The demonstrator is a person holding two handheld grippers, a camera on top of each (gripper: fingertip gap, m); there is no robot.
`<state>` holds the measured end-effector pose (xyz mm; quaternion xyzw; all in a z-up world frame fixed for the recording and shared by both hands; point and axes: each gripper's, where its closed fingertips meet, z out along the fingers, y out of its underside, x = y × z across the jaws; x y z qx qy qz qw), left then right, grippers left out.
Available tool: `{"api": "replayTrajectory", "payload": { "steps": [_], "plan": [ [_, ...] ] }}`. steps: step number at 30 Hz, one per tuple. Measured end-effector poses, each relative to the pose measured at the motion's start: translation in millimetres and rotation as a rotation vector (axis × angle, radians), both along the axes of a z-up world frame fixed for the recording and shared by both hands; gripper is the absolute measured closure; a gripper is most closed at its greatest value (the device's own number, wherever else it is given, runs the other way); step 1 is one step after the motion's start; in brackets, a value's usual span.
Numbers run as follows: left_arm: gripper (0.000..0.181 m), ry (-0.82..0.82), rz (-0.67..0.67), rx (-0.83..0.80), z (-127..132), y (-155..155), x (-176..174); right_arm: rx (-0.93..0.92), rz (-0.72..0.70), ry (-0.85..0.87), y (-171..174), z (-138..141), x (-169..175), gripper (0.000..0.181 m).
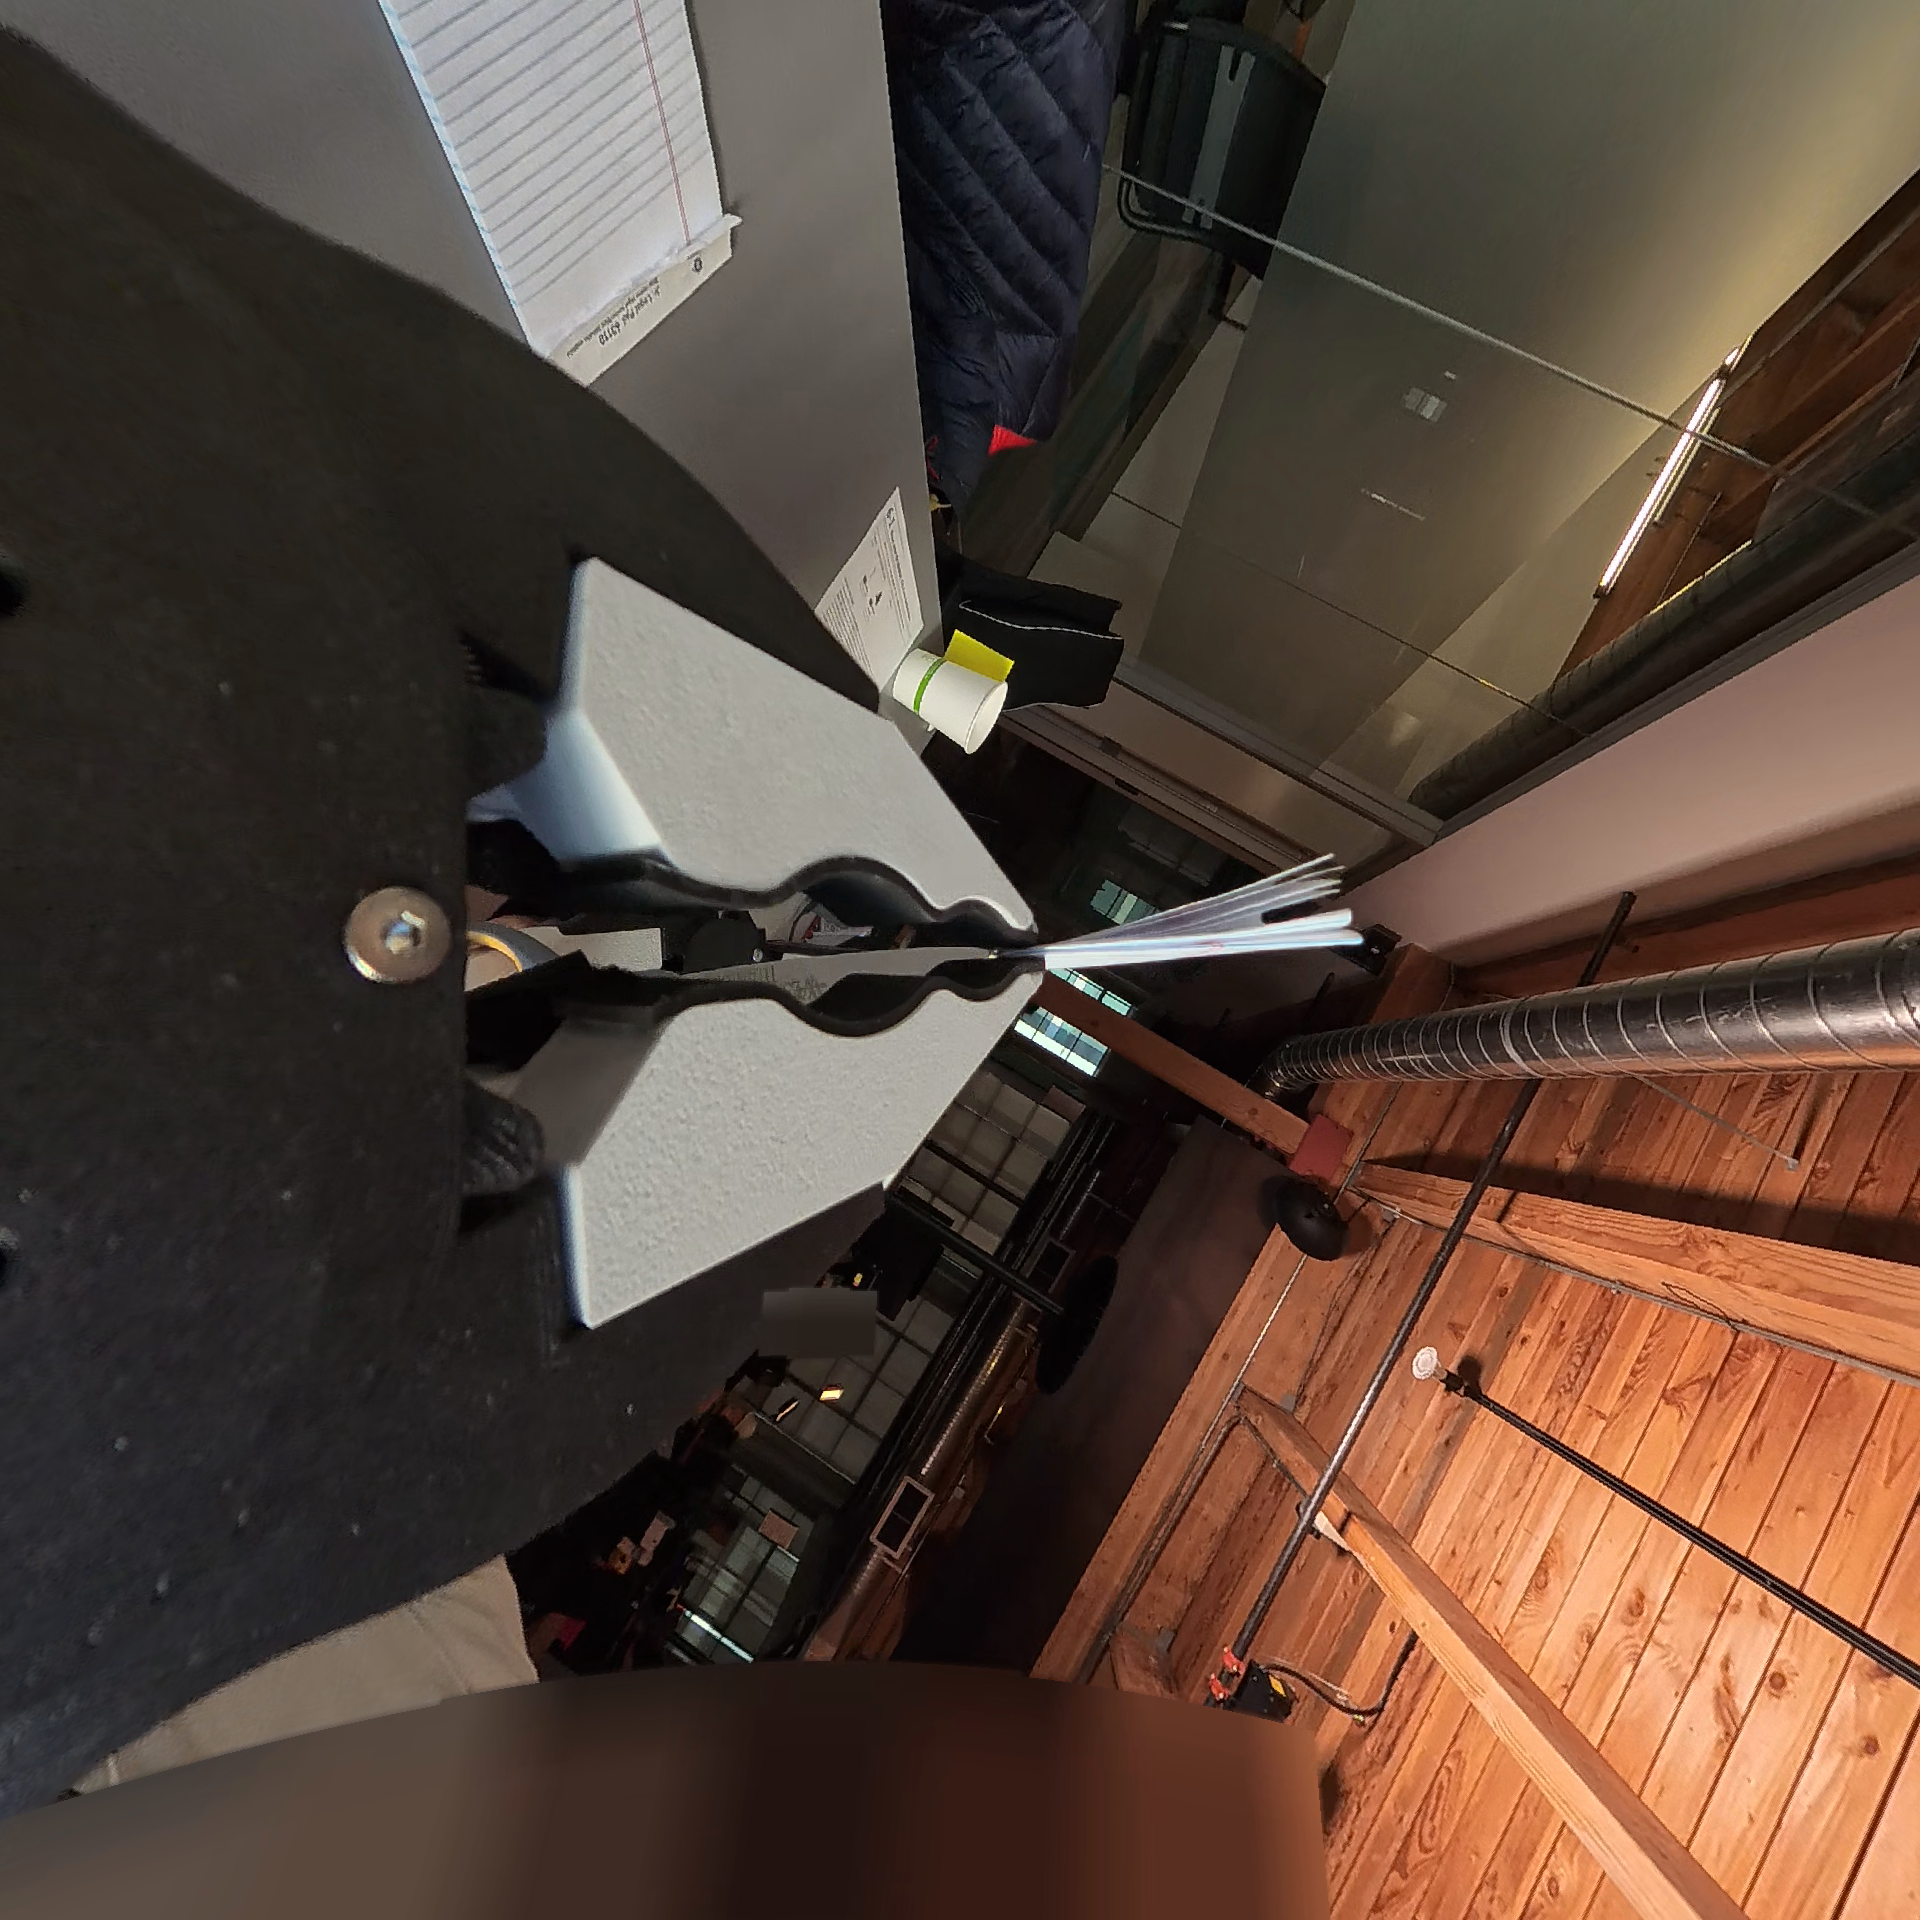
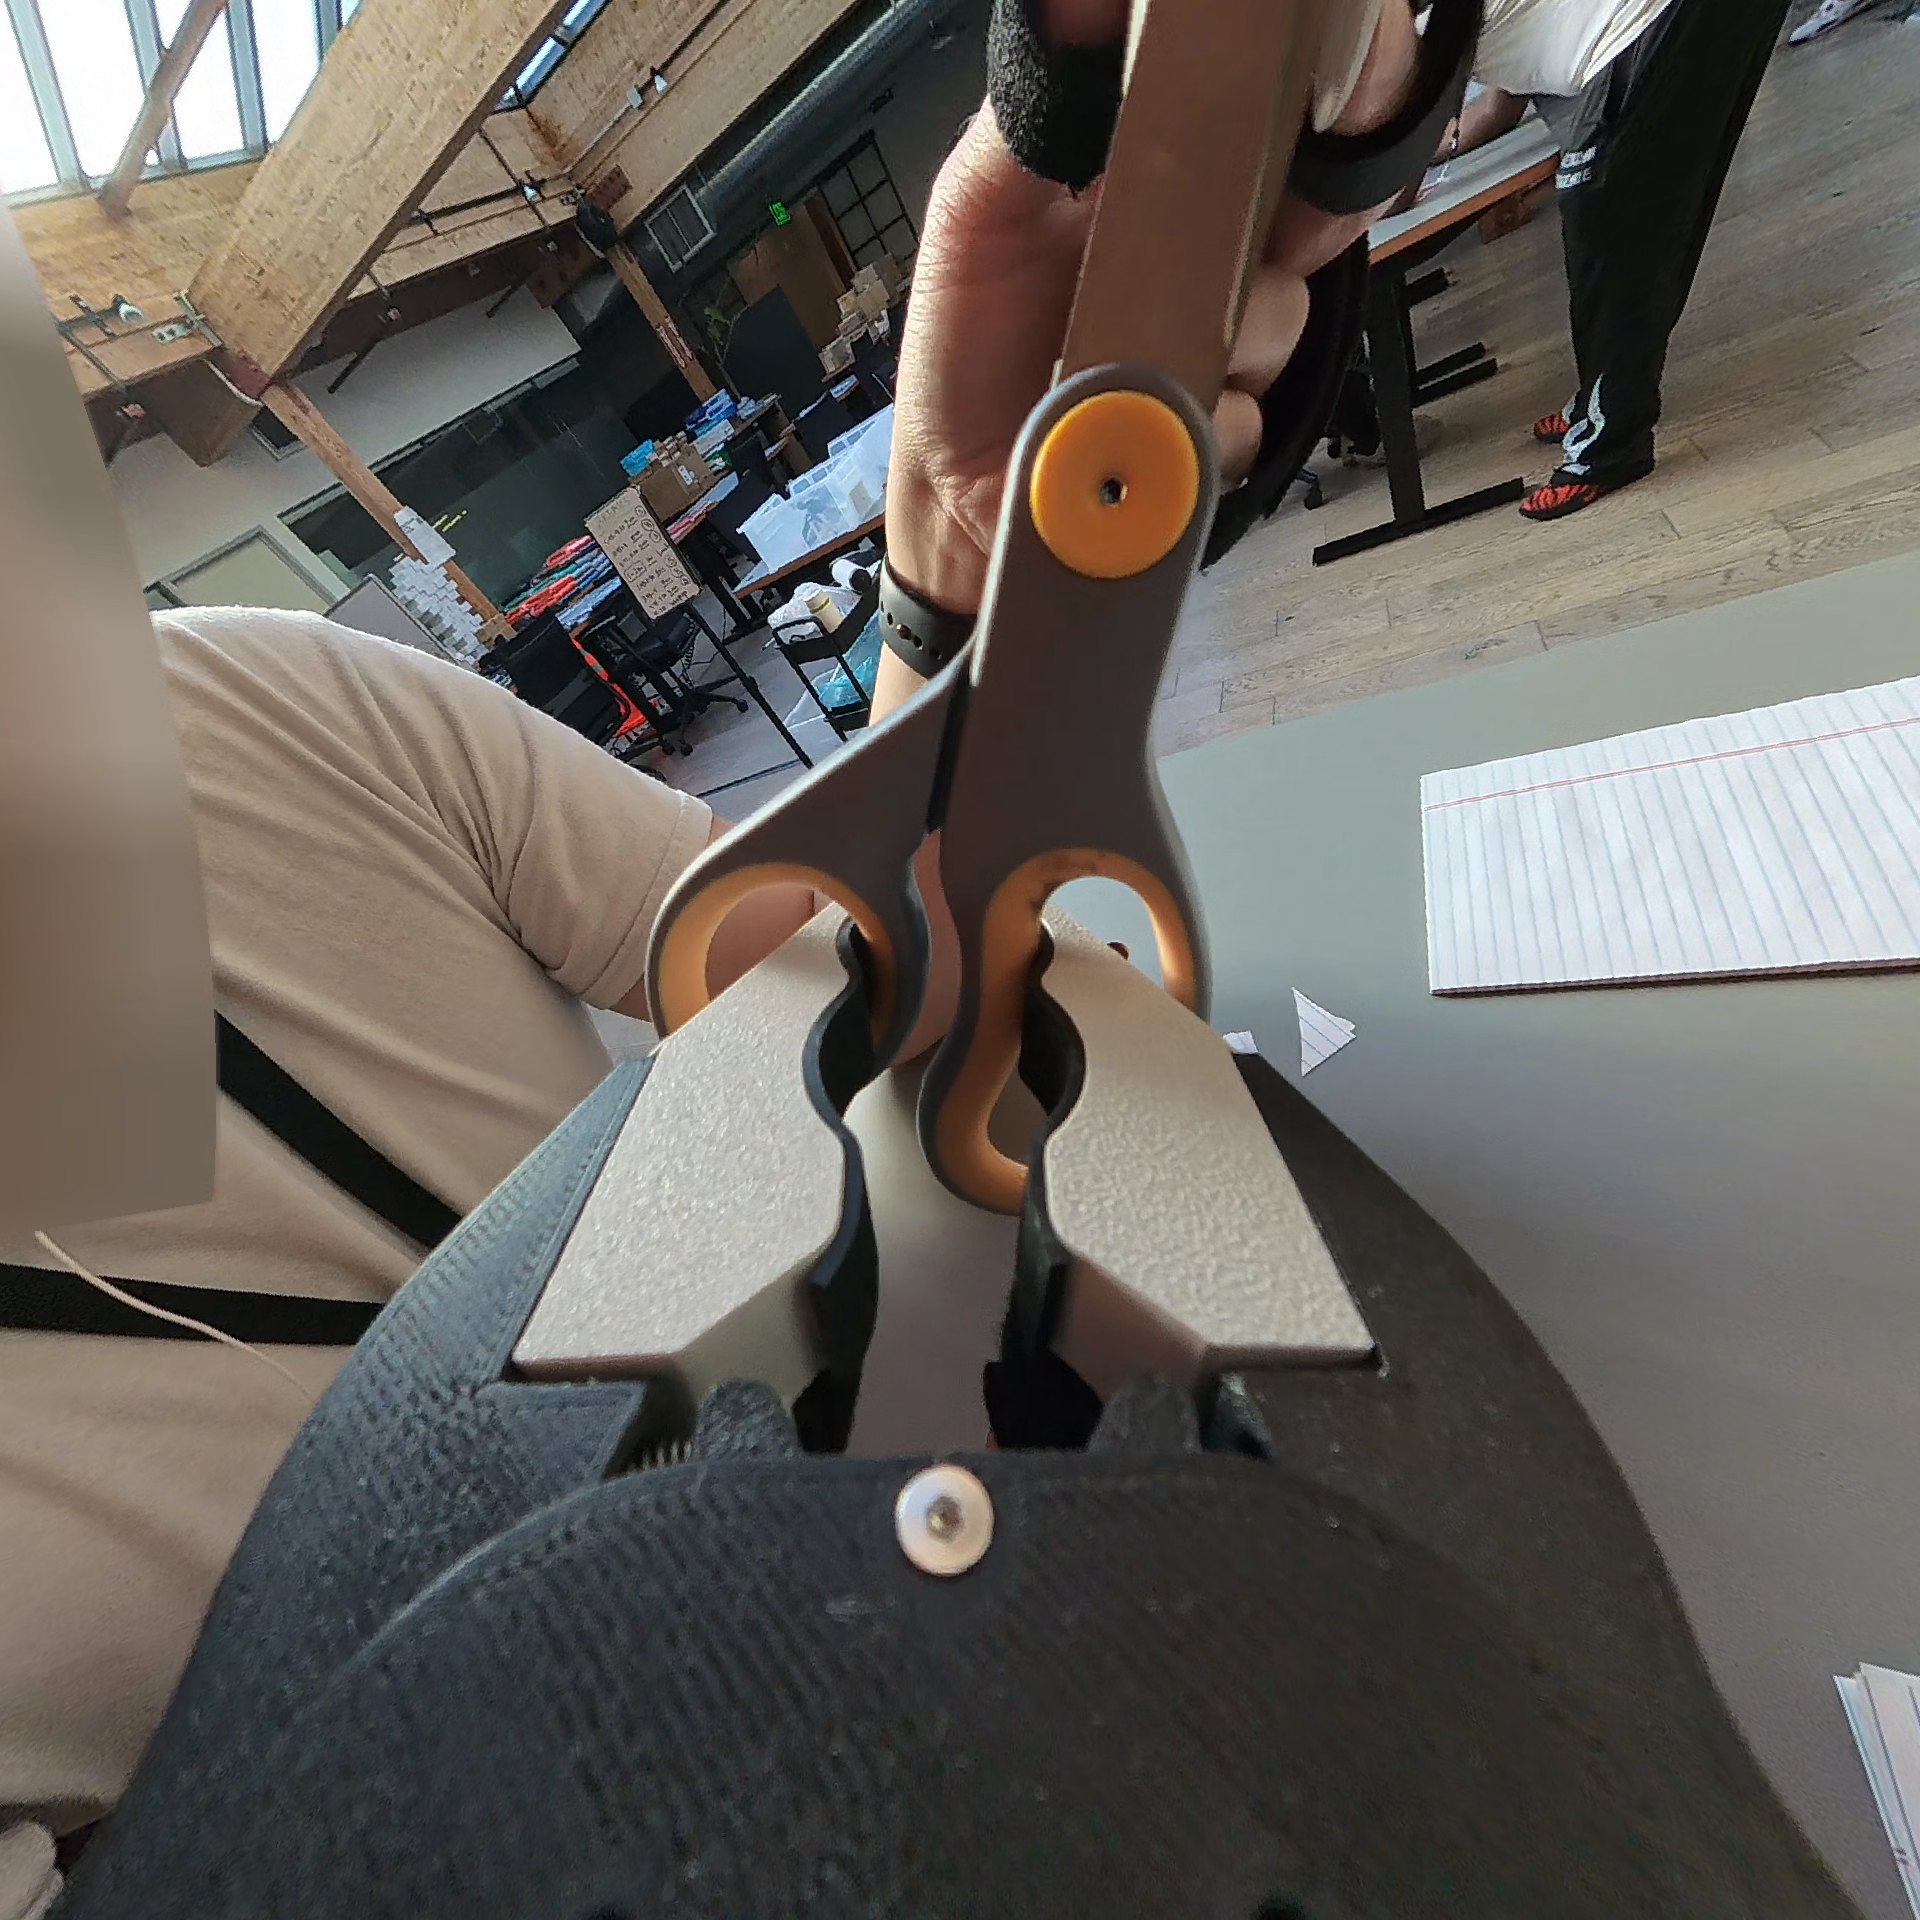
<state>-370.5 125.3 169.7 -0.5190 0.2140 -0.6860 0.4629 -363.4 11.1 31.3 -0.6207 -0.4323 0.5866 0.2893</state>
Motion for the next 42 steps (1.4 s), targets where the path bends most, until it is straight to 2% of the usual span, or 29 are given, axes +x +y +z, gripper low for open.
{"api": "replayTrajectory", "payload": {
  "steps": [14, 22, 42],
  "plan": [
    [0.181, 0.063, -0.022, -0.016, -9.9, 0.9, -3.1, -0.006, 0.043, 0.044, -5.6, 7.2, 7.8, 0.158],
    [0.181, 0.041, -0.022, -0.041, -10.3, 4.3, -5.0, 0.057, 0.027, 0.041, -6.4, 12.2, 11.4, 0.143],
    [0.181, 0.023, -0.035, -0.056, -10.1, 5.3, -4.5, 0.081, 0.022, 0.036, -7.0, 13.0, 12.4, 0.142]
  ]
}}
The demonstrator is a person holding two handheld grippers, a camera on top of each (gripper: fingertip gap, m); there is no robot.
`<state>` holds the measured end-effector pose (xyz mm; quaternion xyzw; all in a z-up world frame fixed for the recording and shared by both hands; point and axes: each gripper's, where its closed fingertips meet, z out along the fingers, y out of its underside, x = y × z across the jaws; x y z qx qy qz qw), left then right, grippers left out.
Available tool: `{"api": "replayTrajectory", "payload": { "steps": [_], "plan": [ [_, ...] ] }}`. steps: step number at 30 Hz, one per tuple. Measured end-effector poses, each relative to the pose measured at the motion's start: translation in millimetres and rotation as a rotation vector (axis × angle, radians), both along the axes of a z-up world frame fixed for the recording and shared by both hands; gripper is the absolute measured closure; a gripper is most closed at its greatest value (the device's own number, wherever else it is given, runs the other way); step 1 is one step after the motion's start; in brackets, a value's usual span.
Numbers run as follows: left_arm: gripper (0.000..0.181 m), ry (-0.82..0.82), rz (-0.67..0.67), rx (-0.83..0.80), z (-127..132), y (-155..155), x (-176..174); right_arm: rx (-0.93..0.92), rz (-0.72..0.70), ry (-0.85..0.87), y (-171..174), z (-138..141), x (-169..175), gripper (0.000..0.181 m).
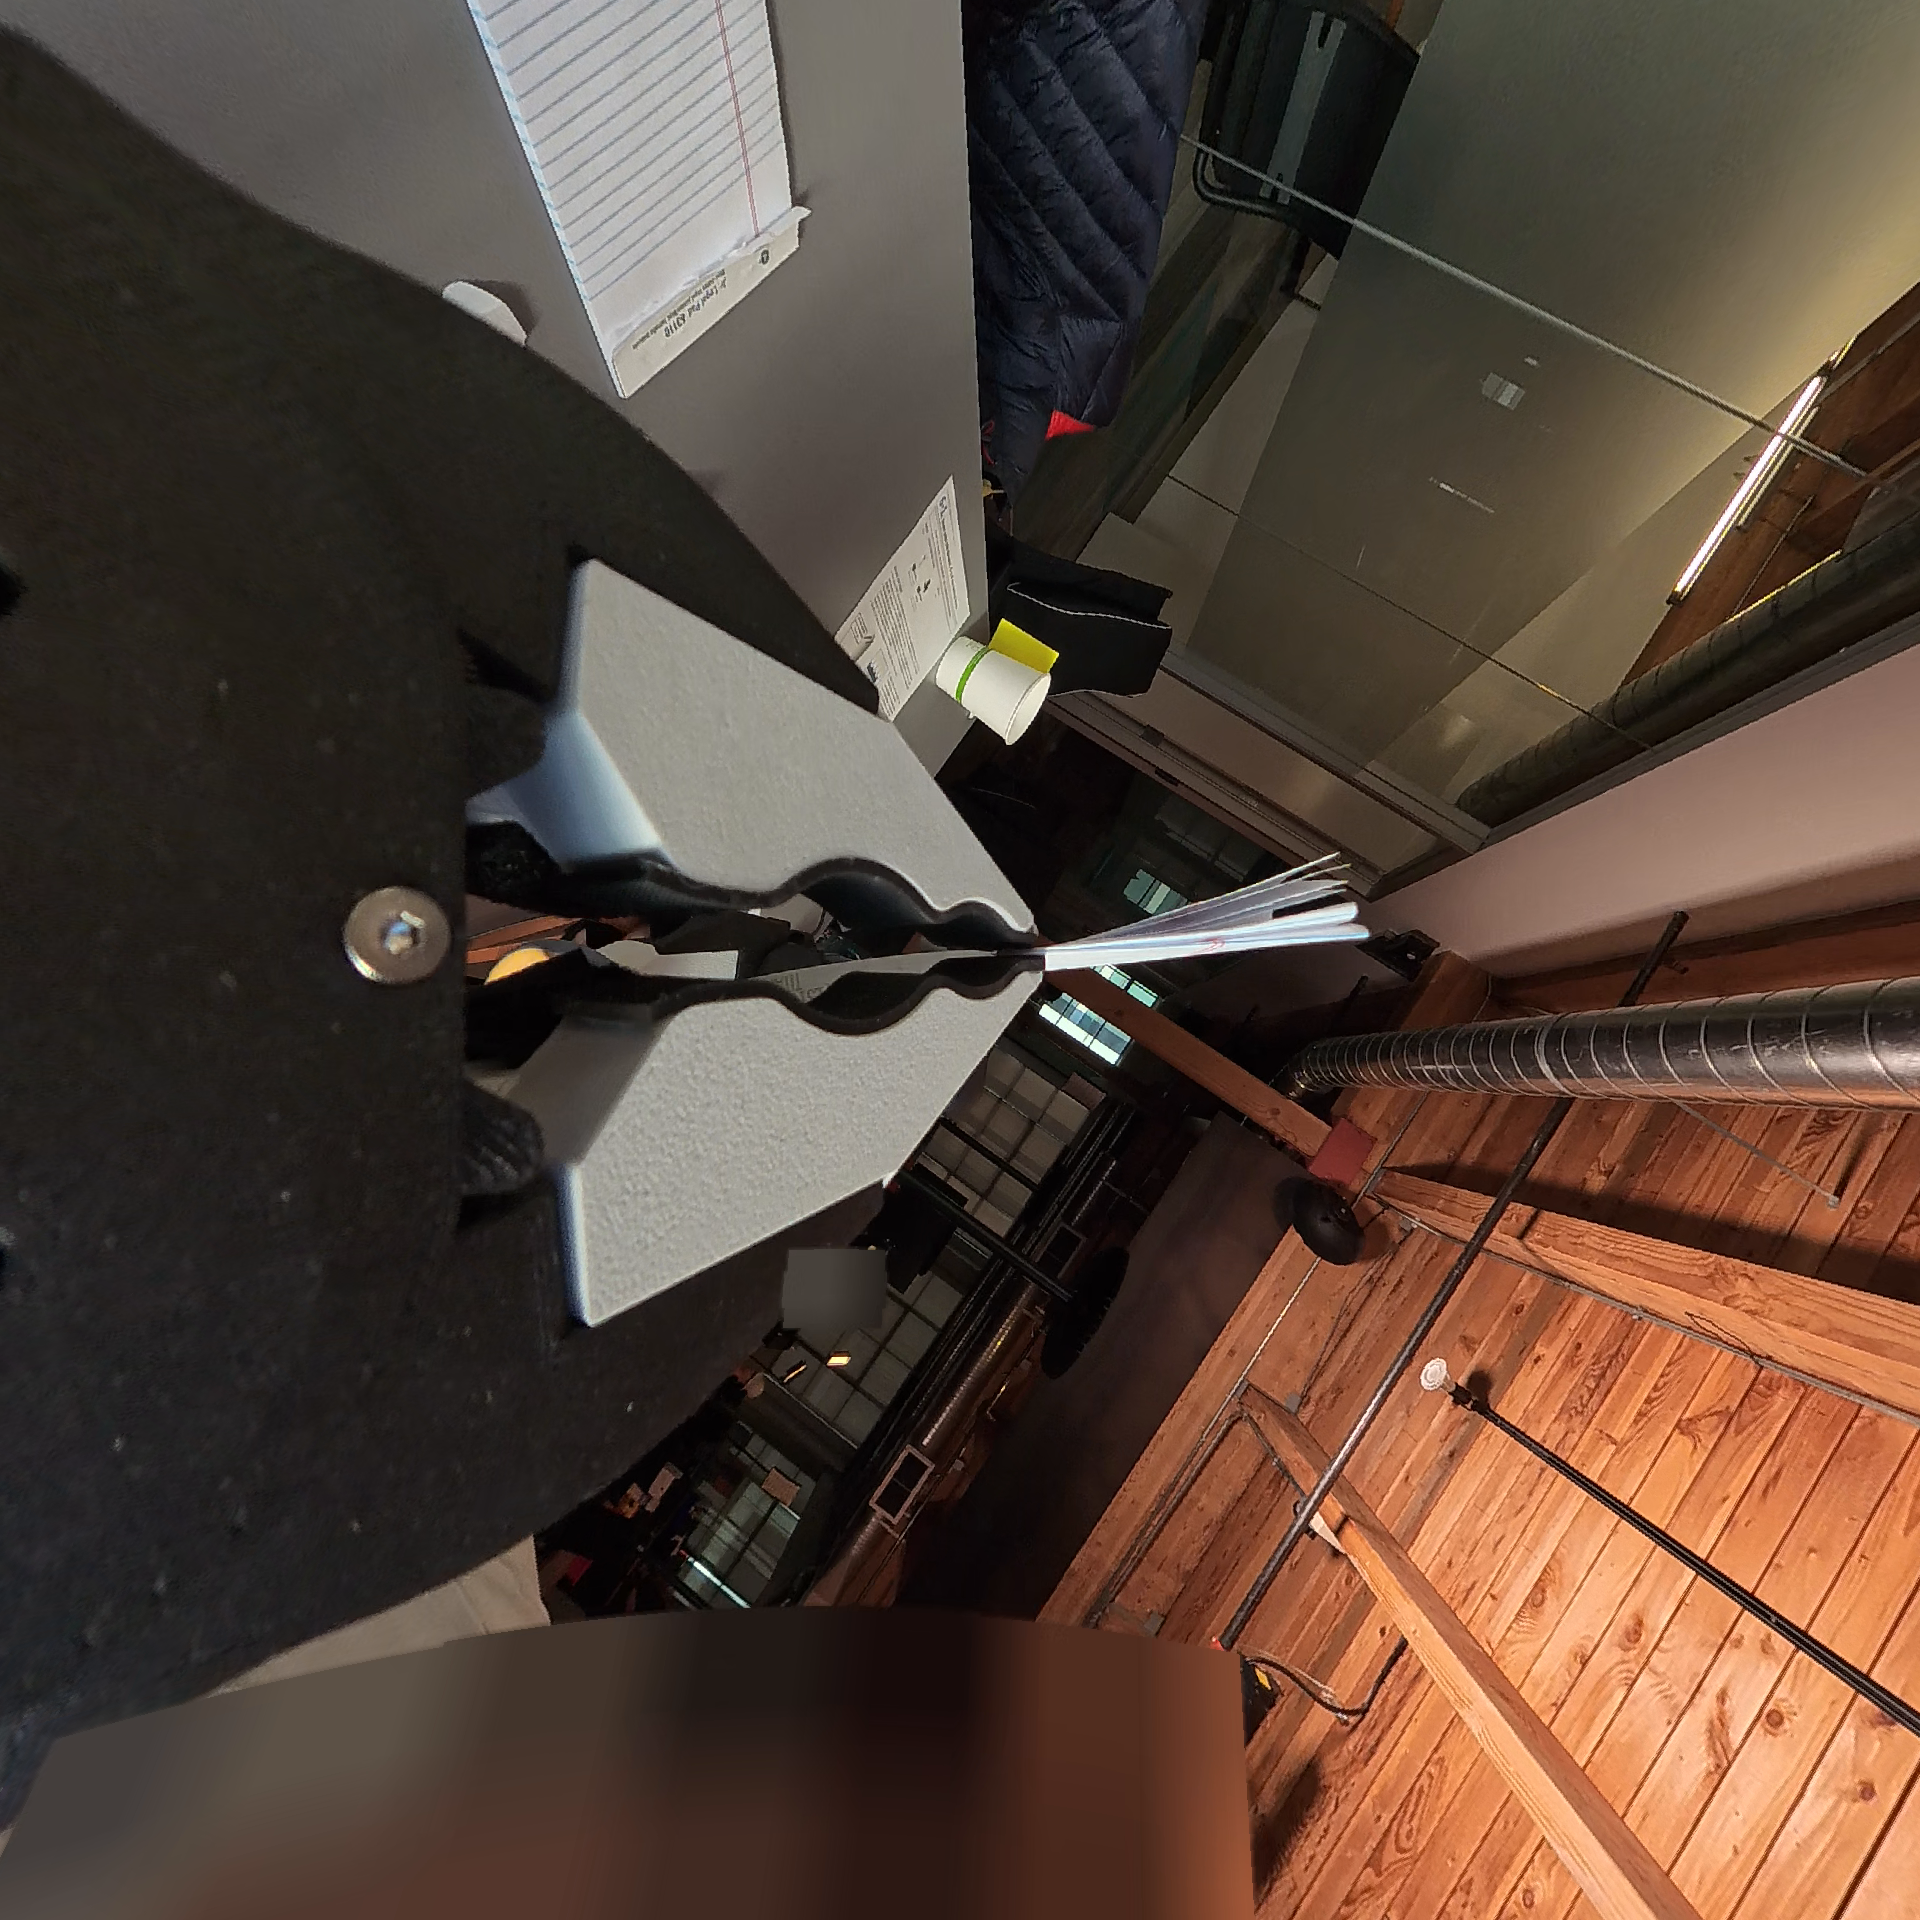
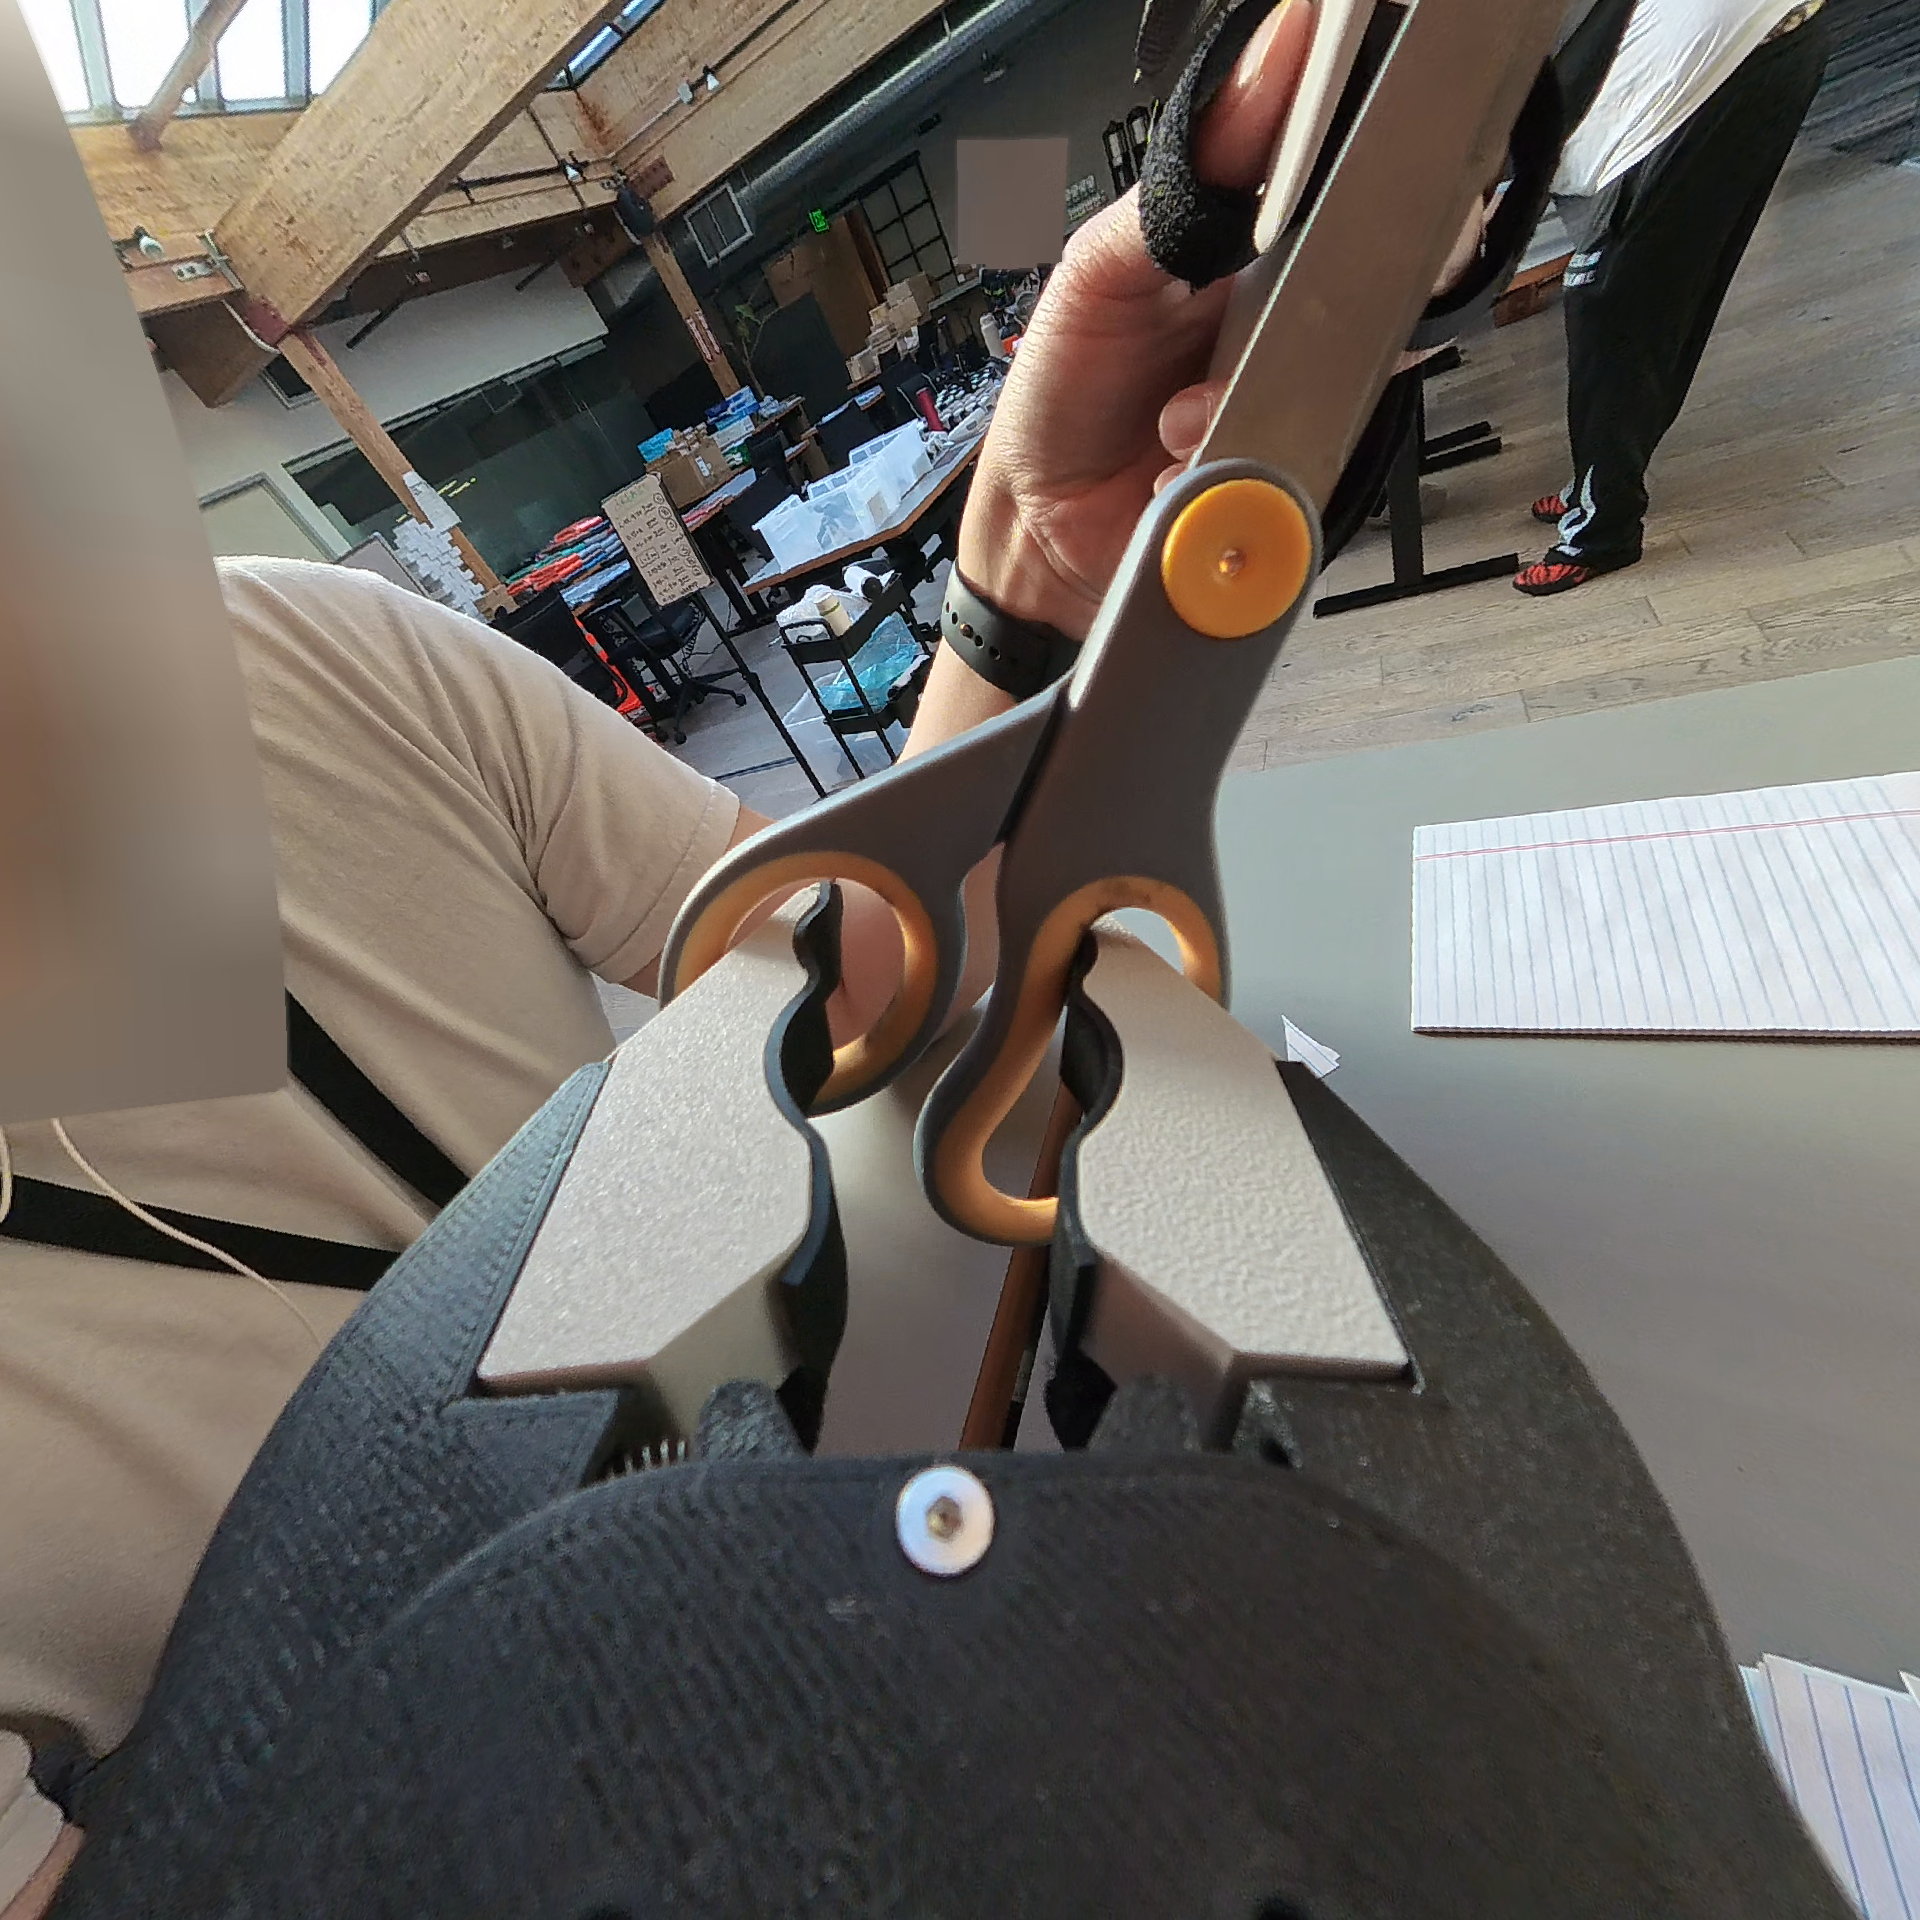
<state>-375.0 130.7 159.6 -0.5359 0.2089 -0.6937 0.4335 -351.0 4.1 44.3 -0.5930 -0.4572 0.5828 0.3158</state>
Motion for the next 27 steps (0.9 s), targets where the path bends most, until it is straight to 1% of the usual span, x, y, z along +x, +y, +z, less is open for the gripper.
{"api": "replayTrajectory", "payload": {
  "steps": [27],
  "plan": [
    [0.181, 0.009, 0.016, 0.005, -0.4, 0.9, 0.3, 0.0, -0.012, 0.012, 3.7, -0.3, -0.7, 0.141]
  ]
}}
